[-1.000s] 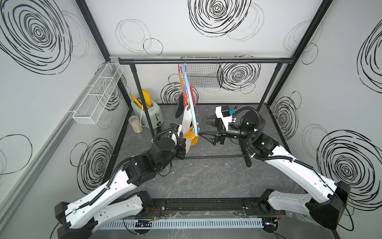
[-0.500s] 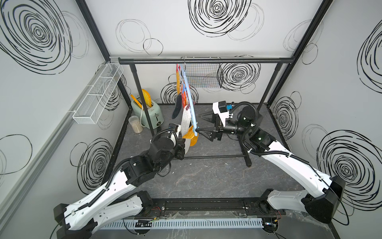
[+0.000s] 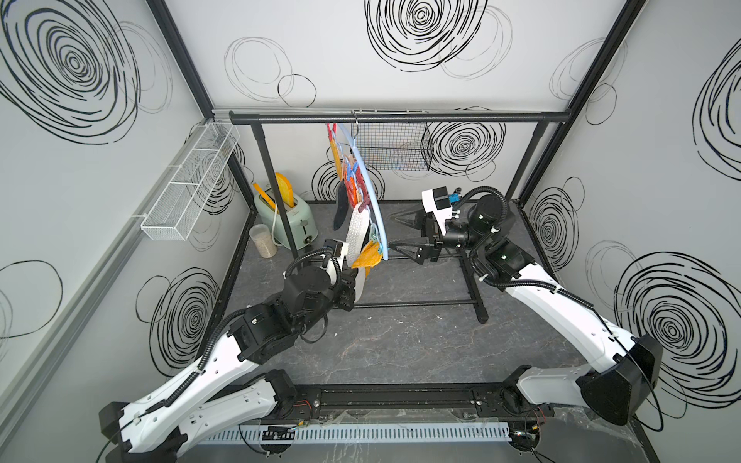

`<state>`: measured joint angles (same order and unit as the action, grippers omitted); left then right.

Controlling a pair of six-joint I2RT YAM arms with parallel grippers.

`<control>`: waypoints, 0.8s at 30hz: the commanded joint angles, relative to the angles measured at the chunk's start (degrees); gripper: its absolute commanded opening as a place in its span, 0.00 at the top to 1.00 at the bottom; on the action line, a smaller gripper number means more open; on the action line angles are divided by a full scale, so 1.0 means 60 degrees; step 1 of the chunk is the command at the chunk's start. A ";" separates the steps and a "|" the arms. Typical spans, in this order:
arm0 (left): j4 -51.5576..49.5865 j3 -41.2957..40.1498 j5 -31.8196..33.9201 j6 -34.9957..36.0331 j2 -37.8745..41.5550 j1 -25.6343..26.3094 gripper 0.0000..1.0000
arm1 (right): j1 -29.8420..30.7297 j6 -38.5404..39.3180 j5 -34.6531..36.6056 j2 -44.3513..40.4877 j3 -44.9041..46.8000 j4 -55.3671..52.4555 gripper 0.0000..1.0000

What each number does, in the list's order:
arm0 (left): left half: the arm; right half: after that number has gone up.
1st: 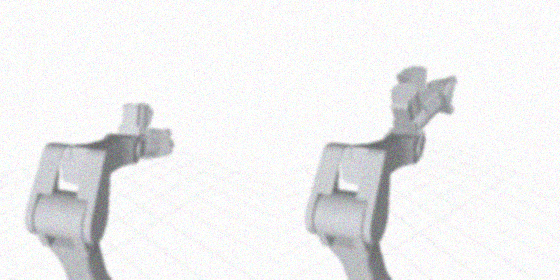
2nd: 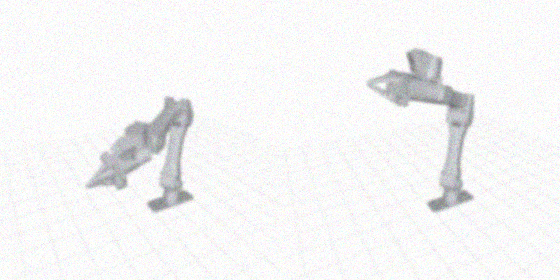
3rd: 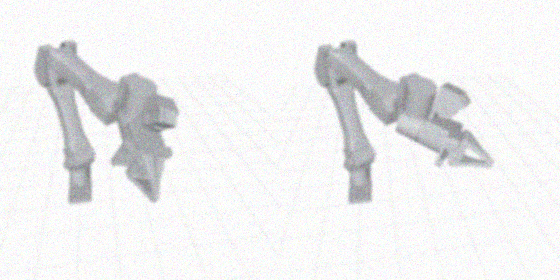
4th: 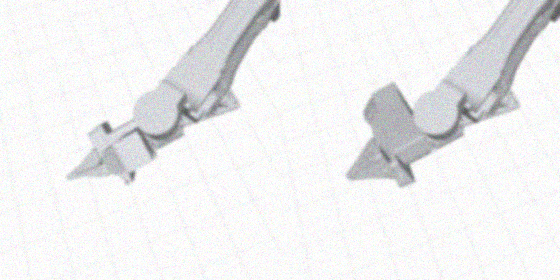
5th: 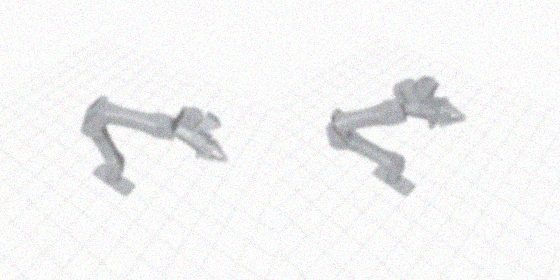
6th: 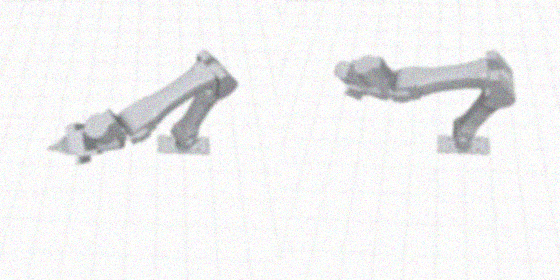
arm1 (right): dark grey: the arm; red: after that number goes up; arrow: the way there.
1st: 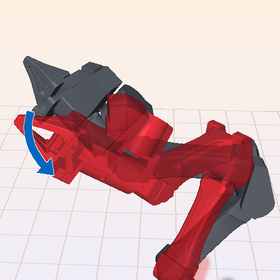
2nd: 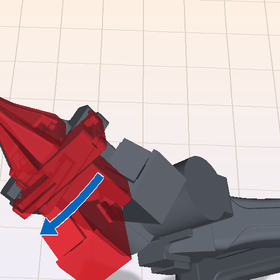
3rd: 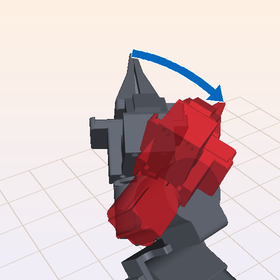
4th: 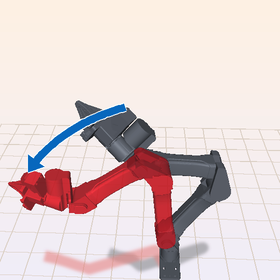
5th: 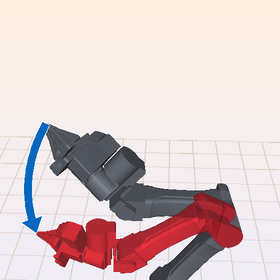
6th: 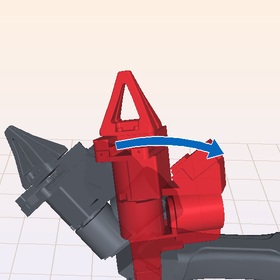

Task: Take the shoe insoles off the hanger
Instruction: Open the clamp at the hanger.

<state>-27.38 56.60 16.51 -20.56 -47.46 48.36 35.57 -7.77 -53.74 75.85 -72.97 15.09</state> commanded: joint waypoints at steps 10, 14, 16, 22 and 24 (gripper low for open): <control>0.0226 0.0381 -0.0306 0.0292 0.0030 -0.0459 0.90 | -0.0064 0.0616 -0.0806 0.0642 -0.0565 0.0319 0.25; 0.0196 0.0522 -0.0568 0.0347 -0.0021 -0.0744 0.90 | -0.0183 0.0528 -0.0828 0.0886 -0.0636 0.0688 0.25; 0.0183 0.0646 -0.0875 0.0361 -0.0047 -0.0895 0.89 | -0.0295 0.0345 -0.0837 0.1099 -0.0822 0.0778 0.26; 0.0109 0.0791 -0.1236 0.0468 -0.0075 -0.1278 0.89 | -0.0525 -0.0660 -0.0937 0.1615 -0.1325 0.1550 0.29; 0.0099 0.0835 -0.1327 0.0493 -0.0073 -0.1353 0.88 | -0.0538 -0.0619 -0.0892 0.1676 -0.1331 0.1527 0.29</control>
<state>-29.15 59.48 10.37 -18.46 -48.05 41.12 32.73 -10.44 -58.78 85.56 -79.31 21.26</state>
